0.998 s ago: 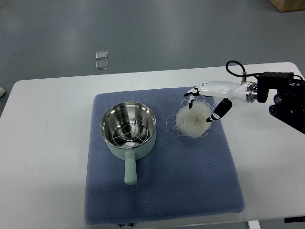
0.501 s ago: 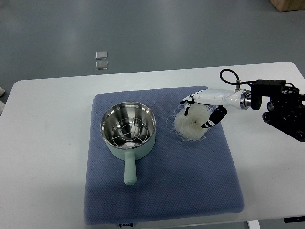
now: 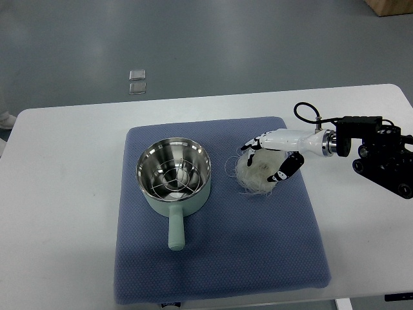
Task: Put vermicelli into pot with right hand
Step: 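Lower the right hand onto the vermicelli and close fingers around it, then lift the vermicelli with the right hand and carry it over the pot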
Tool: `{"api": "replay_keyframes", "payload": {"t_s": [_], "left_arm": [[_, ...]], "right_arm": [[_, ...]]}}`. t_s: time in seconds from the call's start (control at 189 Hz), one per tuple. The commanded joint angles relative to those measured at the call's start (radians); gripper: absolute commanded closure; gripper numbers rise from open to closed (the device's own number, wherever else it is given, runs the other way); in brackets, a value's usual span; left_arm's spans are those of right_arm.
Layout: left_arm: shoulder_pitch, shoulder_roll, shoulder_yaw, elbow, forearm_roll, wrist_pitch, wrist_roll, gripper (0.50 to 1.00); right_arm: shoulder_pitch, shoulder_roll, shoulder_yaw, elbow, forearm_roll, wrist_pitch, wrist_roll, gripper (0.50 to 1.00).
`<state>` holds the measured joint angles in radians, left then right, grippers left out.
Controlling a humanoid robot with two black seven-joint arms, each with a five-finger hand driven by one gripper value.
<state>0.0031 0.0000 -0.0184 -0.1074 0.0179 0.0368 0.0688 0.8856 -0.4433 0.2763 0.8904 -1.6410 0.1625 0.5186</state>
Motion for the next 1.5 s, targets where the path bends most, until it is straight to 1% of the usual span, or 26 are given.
{"api": "replay_keyframes", "payload": {"t_s": [0.0, 0.084, 0.137, 0.148, 0.158, 0.164, 0.179, 0.19, 0.195, 0.211, 0.227, 0.232, 0.238, 0.243, 0.248, 0.253, 0.259, 0.274, 0.28, 0.296, 0.301, 0.306, 0.311, 1.045, 1.219, 1.494], "left_arm": [[0.0, 0.0, 0.0, 0.0, 0.0, 0.0, 0.0, 0.5], [0.0, 0.0, 0.0, 0.0, 0.001, 0.0, -0.001, 0.5], [0.0, 0.0, 0.0, 0.0, 0.001, 0.0, 0.0, 0.5], [0.0, 0.0, 0.0, 0.0, 0.001, 0.0, 0.0, 0.5], [0.0, 0.0, 0.0, 0.0, 0.001, 0.0, 0.0, 0.5], [0.0, 0.0, 0.0, 0.0, 0.001, 0.0, 0.0, 0.5], [0.0, 0.0, 0.0, 0.0, 0.001, 0.0, -0.001, 0.5], [0.0, 0.0, 0.0, 0.0, 0.001, 0.0, -0.001, 0.5], [0.0, 0.0, 0.0, 0.0, 0.001, 0.0, 0.0, 0.5], [0.0, 0.0, 0.0, 0.0, -0.001, 0.0, -0.001, 0.5], [0.0, 0.0, 0.0, 0.0, -0.001, 0.0, 0.0, 0.5], [0.0, 0.0, 0.0, 0.0, -0.001, 0.0, 0.0, 0.5], [0.0, 0.0, 0.0, 0.0, 0.0, 0.0, 0.0, 0.5], [0.0, 0.0, 0.0, 0.0, 0.001, 0.0, 0.0, 0.5], [0.0, 0.0, 0.0, 0.0, 0.001, 0.0, 0.0, 0.5], [0.0, 0.0, 0.0, 0.0, 0.001, 0.0, 0.0, 0.5], [0.0, 0.0, 0.0, 0.0, 0.001, 0.0, 0.0, 0.5], [0.0, 0.0, 0.0, 0.0, 0.001, 0.0, 0.0, 0.5], [0.0, 0.0, 0.0, 0.0, 0.001, 0.0, 0.0, 0.5], [0.0, 0.0, 0.0, 0.0, 0.001, 0.0, 0.0, 0.5], [0.0, 0.0, 0.0, 0.0, -0.001, 0.0, 0.0, 0.5], [0.0, 0.0, 0.0, 0.0, -0.001, 0.0, 0.0, 0.5], [0.0, 0.0, 0.0, 0.0, -0.001, 0.0, 0.0, 0.5], [0.0, 0.0, 0.002, 0.0, 0.001, 0.0, 0.0, 0.5], [0.0, 0.0, 0.002, 0.0, -0.001, 0.0, 0.0, 0.5], [0.0, 0.0, 0.002, 0.0, -0.001, 0.0, -0.001, 0.5]], "right_arm": [[-0.008, 0.0, 0.001, -0.001, -0.002, -0.001, -0.002, 0.579], [-0.008, 0.0, 0.001, -0.001, -0.002, 0.0, -0.002, 0.585], [-0.007, -0.002, 0.001, -0.001, -0.002, 0.0, -0.002, 0.615], [-0.007, -0.002, 0.0, -0.002, -0.002, 0.002, -0.002, 0.63], [-0.005, -0.002, 0.0, -0.002, -0.002, 0.002, -0.002, 0.67], [-0.005, -0.002, 0.0, -0.002, -0.002, 0.002, -0.002, 0.671], [-0.005, -0.002, 0.0, -0.002, -0.002, 0.003, -0.002, 0.717], [-0.005, -0.002, 0.0, -0.002, -0.002, 0.003, -0.002, 0.718], [-0.005, -0.003, 0.0, -0.002, -0.003, 0.003, -0.002, 0.742], [-0.005, -0.003, 0.0, -0.002, -0.003, 0.003, -0.002, 0.762], [-0.007, -0.003, -0.002, -0.002, -0.002, 0.005, -0.002, 0.813], [-0.007, -0.003, -0.002, -0.002, -0.002, 0.005, -0.002, 0.814], [-0.007, -0.003, -0.002, -0.002, -0.003, 0.005, -0.003, 0.84], [-0.007, -0.003, -0.002, -0.002, -0.003, 0.005, -0.003, 0.84], [-0.007, -0.003, -0.003, -0.002, -0.003, 0.005, -0.003, 0.866], [-0.007, -0.003, -0.003, -0.002, -0.003, 0.005, -0.003, 0.867], [-0.007, -0.003, -0.005, -0.002, -0.003, 0.005, -0.002, 0.889], [-0.007, -0.003, -0.005, -0.002, -0.003, 0.005, -0.002, 0.91], [-0.007, -0.003, -0.006, -0.004, -0.003, 0.006, -0.002, 0.932], [-0.005, -0.003, -0.008, -0.004, -0.003, 0.006, -0.002, 0.953], [-0.005, -0.003, -0.011, -0.004, -0.003, 0.008, -0.003, 0.973], [-0.005, -0.003, -0.011, -0.004, -0.003, 0.008, -0.003, 0.973], [-0.005, -0.003, -0.011, -0.004, -0.003, 0.009, -0.003, 0.997], [0.067, 0.005, 0.014, -0.005, 0.021, 0.019, -0.003, 1.0], [0.078, 0.005, 0.069, -0.005, 0.021, 0.022, -0.026, 1.0], [0.113, -0.002, 0.087, -0.007, 0.021, 0.023, -0.028, 1.0]]}}
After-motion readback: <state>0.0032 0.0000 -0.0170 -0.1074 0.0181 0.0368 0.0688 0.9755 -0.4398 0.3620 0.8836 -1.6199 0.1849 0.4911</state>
